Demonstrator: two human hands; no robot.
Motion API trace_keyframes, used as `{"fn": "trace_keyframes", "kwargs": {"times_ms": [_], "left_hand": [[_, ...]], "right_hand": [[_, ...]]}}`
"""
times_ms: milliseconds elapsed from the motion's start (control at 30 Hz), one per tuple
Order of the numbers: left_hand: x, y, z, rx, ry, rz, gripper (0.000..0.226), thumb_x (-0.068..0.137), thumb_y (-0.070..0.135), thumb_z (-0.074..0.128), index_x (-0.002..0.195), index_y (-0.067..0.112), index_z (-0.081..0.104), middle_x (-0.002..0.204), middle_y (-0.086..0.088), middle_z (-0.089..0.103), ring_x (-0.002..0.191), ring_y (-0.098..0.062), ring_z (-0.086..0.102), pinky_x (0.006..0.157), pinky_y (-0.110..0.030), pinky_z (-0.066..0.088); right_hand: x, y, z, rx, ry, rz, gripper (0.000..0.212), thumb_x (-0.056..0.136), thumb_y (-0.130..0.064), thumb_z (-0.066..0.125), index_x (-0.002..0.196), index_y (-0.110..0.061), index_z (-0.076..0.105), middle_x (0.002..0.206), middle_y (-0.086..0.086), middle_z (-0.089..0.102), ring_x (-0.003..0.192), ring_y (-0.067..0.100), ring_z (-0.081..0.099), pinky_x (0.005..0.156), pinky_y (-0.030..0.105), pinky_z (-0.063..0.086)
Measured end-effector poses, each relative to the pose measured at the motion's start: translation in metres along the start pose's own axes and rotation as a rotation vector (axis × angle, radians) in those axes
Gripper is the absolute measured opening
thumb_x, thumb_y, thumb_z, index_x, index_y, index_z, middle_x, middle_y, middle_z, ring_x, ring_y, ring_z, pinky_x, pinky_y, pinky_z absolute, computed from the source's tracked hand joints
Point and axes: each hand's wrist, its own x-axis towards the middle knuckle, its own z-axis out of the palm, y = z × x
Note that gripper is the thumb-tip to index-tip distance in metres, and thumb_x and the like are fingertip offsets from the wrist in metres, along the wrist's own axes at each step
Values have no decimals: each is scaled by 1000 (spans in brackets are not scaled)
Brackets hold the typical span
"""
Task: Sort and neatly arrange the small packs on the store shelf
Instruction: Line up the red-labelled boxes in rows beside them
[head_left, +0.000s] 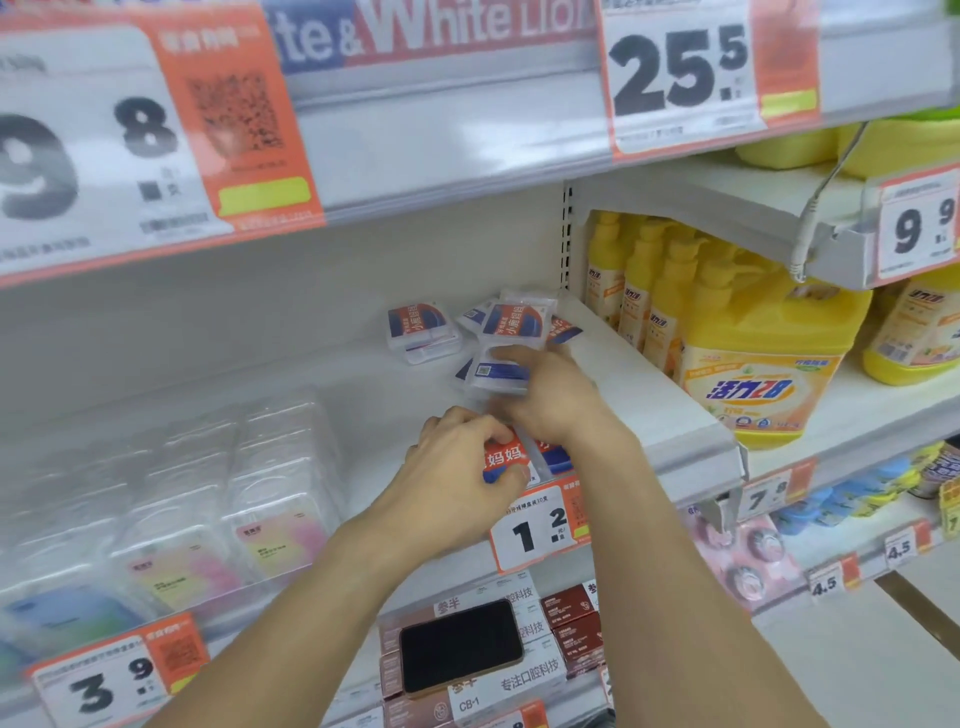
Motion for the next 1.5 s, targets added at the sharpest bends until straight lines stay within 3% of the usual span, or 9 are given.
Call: {"fn": "trace_keyframes", "kwargs": {"times_ms": [300, 433, 633, 767, 967, 1067, 1267, 1367, 1500], "left_hand": [[38, 9, -35, 75, 51, -84, 42, 89, 38, 59, 127, 22, 53, 126, 1, 59, 97, -12, 56, 73, -24, 45], [78, 7, -29, 103, 15, -101, 66, 84, 51, 64, 139, 25, 39, 141, 1, 47, 112, -19, 58, 74, -28, 51], [116, -9, -17, 145, -178, -169, 77, 75, 46, 75, 138, 29, 34, 130, 6, 56, 99, -13, 61, 70, -25, 53], [127, -21, -34, 228, -258, -228, 79, 75, 33, 77, 140, 30, 32, 129, 5, 50, 113, -19, 55, 93, -35, 53], [122, -29, -48, 364, -373, -218, 96, 71, 24, 84, 147, 29, 25, 143, 3, 41, 125, -21, 49, 97, -36, 50], [111, -26, -51, 345, -314, -114, 93, 67, 29, 87, 143, 29, 34, 138, 5, 47, 120, -20, 54, 95, -37, 51], [96, -27, -57, 287, -284, -31, 88, 66, 34, 87, 140, 30, 39, 137, 9, 48, 119, -17, 55, 94, -36, 52], [93, -34, -60, 276, -328, -21, 87, 66, 35, 87, 140, 31, 40, 137, 9, 49, 119, -18, 55, 98, -39, 51], [91, -46, -64, 292, -371, -60, 86, 69, 40, 84, 141, 32, 37, 138, 9, 48, 121, -19, 54, 101, -39, 49]], "right_hand": [[-28, 12, -44, 475, 454, -25, 62, 66, -22, 87, 122, -24, 61, 121, -5, 51, 96, 7, 52, 65, 1, 37], [-36, 31, -50, 426, 519, 20, 61, 66, -7, 79, 123, -20, 63, 143, 3, 47, 133, 20, 45, 96, 18, 36], [-27, 42, -43, 470, 643, -12, 46, 77, -4, 72, 119, -20, 66, 145, 1, 46, 135, 20, 44, 109, 33, 42], [-24, 45, -41, 631, 602, -92, 80, 75, 1, 75, 139, -33, 42, 134, -6, 55, 122, 13, 56, 94, 27, 53], [-33, 39, -41, 370, 309, -56, 39, 85, 9, 61, 92, -26, 77, 130, -13, 51, 114, 12, 52, 76, 33, 59], [-36, 42, -48, 386, 309, -8, 42, 90, 6, 53, 100, -25, 79, 136, -5, 52, 109, 14, 56, 61, 14, 50], [-41, 36, -51, 587, 241, 37, 28, 90, -13, 62, 73, -34, 69, 85, -30, 53, 62, -2, 59, 54, 19, 53], [-39, 29, -48, 491, 311, 49, 9, 86, -22, 71, 92, -27, 76, 102, -24, 55, 67, -4, 55, 54, 21, 49], [-31, 25, -43, 604, 413, 66, 58, 76, -18, 83, 128, -26, 58, 111, -13, 60, 91, 8, 64, 66, 29, 59]]}}
